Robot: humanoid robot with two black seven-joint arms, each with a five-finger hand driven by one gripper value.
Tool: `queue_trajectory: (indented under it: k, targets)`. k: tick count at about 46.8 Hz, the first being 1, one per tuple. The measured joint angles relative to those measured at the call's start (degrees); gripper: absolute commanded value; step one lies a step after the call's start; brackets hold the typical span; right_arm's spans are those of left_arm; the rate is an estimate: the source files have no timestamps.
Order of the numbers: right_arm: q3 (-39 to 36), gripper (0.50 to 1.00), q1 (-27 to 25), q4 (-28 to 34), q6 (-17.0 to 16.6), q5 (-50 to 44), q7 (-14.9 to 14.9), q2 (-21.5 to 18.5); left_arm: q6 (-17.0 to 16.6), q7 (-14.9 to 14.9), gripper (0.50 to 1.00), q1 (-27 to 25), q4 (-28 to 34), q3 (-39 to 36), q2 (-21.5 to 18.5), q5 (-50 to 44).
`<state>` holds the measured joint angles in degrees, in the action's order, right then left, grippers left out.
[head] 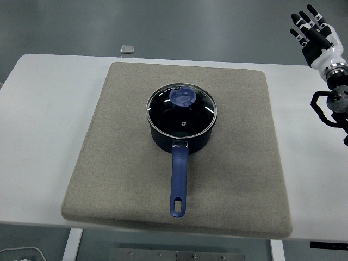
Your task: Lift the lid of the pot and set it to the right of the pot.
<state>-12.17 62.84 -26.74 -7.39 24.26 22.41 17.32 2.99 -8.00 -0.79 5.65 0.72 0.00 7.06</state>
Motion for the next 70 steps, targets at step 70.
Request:
queue_trajectory:
  k: [70]
  targets:
    - [0.47,0.905,7.63,-0.73,-15.08,-43.39,12.59,9.48,0.0,0.0,1.0,0.0,0.04,-0.01,0.0,-0.04]
